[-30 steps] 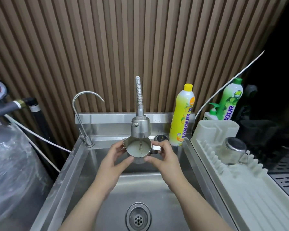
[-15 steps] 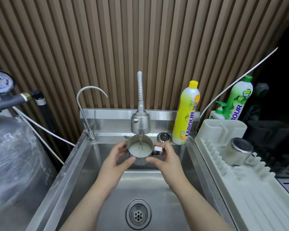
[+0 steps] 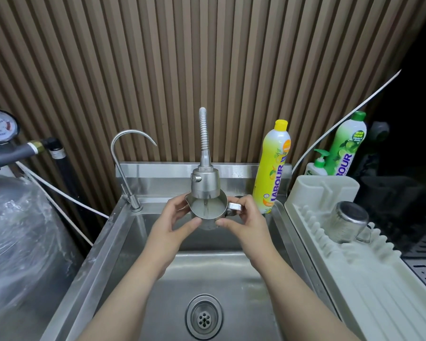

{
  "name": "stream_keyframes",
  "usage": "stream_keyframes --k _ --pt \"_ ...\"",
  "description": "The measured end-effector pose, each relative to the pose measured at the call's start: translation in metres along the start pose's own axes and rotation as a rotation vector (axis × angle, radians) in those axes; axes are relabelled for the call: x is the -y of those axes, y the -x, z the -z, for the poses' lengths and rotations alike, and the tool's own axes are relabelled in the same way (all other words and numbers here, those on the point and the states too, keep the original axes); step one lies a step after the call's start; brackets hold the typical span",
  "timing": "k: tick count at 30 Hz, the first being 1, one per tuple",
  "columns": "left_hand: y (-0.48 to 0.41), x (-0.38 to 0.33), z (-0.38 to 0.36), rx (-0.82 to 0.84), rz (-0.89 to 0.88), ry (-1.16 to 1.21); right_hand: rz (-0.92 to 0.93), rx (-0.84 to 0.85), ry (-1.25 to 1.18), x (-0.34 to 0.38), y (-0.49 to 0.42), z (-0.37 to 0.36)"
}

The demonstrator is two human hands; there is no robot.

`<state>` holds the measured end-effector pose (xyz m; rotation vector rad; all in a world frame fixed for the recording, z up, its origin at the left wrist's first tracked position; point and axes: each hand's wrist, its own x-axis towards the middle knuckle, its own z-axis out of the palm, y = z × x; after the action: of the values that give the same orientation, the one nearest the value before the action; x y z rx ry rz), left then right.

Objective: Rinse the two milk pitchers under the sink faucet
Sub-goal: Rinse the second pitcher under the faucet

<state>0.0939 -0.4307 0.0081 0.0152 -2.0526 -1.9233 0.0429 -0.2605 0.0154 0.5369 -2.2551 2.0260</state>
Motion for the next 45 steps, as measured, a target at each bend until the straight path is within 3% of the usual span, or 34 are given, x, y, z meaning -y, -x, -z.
stream_keyframes --k 45 --pt "0.014 0.013 0.002 0.023 0.027 -0.007 -0.042 0.051 0.019 -0.013 0.013 0.0"
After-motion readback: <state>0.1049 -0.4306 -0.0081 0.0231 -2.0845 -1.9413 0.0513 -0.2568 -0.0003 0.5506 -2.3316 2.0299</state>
